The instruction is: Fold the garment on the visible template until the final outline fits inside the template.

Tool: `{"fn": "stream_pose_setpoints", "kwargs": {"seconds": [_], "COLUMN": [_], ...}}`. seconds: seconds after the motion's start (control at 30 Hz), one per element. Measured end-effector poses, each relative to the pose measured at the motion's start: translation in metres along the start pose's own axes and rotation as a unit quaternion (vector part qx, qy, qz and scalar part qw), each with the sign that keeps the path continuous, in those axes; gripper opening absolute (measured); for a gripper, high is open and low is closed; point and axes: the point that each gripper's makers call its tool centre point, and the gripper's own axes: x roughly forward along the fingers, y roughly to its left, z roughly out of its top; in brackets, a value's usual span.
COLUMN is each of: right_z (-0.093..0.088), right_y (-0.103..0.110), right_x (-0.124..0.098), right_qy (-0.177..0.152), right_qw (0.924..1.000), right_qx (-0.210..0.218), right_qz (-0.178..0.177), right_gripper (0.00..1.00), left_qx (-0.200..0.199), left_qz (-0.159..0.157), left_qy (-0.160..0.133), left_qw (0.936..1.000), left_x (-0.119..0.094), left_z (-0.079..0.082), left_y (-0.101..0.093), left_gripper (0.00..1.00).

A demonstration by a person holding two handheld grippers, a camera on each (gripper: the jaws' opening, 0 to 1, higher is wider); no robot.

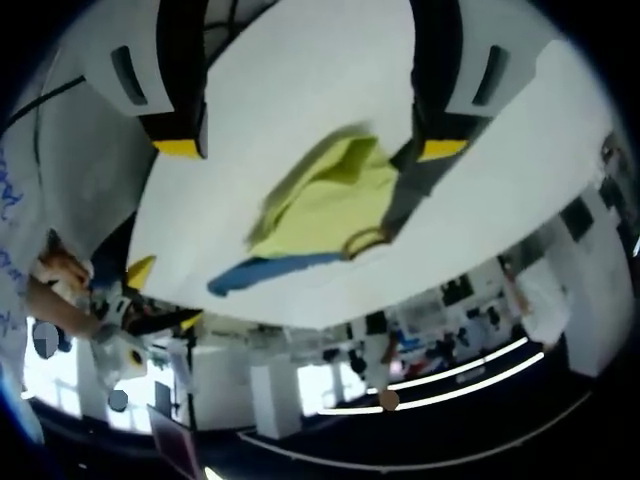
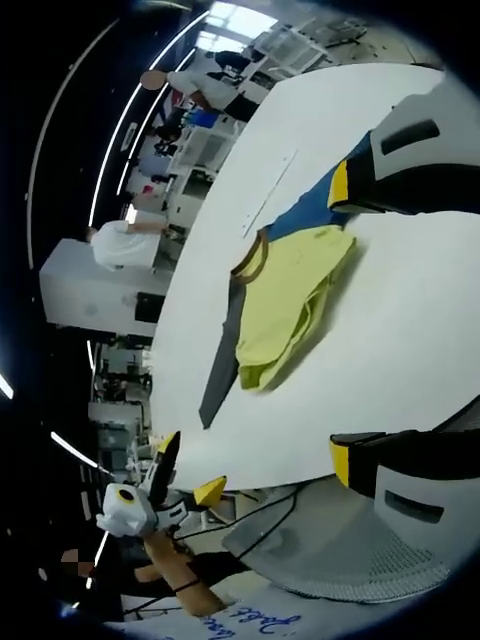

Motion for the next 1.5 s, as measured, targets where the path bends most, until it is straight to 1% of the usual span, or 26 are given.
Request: {"fn": "stream_pose_setpoints", "kwargs": {"seconds": [0.2, 0.3, 0.43, 0.47, 0.53, 0.6, 0.7, 0.77, 0.83, 1.03, 1.1, 1.27, 1.37, 1.5], "right_z": [-0.003, -0.005, -0.007, -0.008, -0.009, -0.009, -0.010, -0.011, -0.013, -0.018, -0.018, -0.020, -0.022, -0.024], "right_y": [-0.009, -0.011, -0.013, -0.013, -0.015, -0.017, -0.020, -0.021, -0.023, -0.026, -0.026, -0.030, -0.031, -0.030], "right_x": [0.005, 0.006, 0.008, 0.009, 0.010, 0.010, 0.012, 0.014, 0.016, 0.020, 0.021, 0.023, 0.023, 0.022], "right_qy": [-0.001, 0.001, 0.003, 0.003, 0.005, 0.005, 0.005, 0.005, 0.006, 0.015, 0.014, 0.015, 0.014, 0.016], "right_qw": [0.9999, 0.9999, 0.9999, 0.9999, 0.9998, 0.9998, 0.9998, 0.9997, 0.9996, 0.9996, 0.9995, 0.9994, 0.9993, 0.9992], "right_qx": [0.007, 0.011, 0.010, 0.011, 0.013, 0.011, 0.013, 0.016, 0.018, 0.017, 0.021, 0.023, 0.024, 0.028], "right_qz": [-0.010, -0.010, -0.009, -0.010, -0.012, -0.014, -0.015, -0.016, -0.019, -0.019, -0.018, -0.021, -0.025, -0.025], "right_gripper": [0.80, 0.78, 0.78, 0.78, 0.78, 0.77, 0.74, 0.73, 0.72, 0.69, 0.69, 0.66, 0.62, 0.61], "left_qx": [0.000, 0.001, -0.002, -0.006, -0.004, -0.005, -0.007, -0.011, -0.011, -0.015, -0.017, -0.022, -0.024, -0.032], "left_qz": [0.000, 0.003, 0.010, 0.008, 0.011, 0.012, 0.012, 0.012, 0.013, 0.024, 0.023, 0.020, 0.016, 0.015], "left_qy": [0.004, 0.007, 0.012, 0.020, 0.019, 0.022, 0.022, 0.026, 0.023, 0.026, 0.029, 0.036, 0.039, 0.048], "left_qw": [1.0000, 1.0000, 0.9999, 0.9997, 0.9997, 0.9997, 0.9997, 0.9995, 0.9996, 0.9993, 0.9992, 0.9989, 0.9988, 0.9982], "left_x": [0.006, 0.010, 0.016, 0.018, 0.020, 0.023, 0.027, 0.029, 0.032, 0.039, 0.042, 0.049, 0.053, 0.059], "left_z": [-0.002, -0.004, -0.008, -0.011, -0.012, -0.013, -0.015, -0.016, -0.016, -0.019, -0.021, -0.026, -0.028, -0.034], "left_y": [0.007, 0.012, 0.020, 0.022, 0.025, 0.027, 0.031, 0.032, 0.036, 0.044, 0.046, 0.047, 0.047, 0.049], "left_gripper": [0.75, 0.73, 0.65, 0.62, 0.59, 0.58, 0.54, 0.54, 0.52, 0.50, 0.47, 0.42, 0.40, 0.35]}}
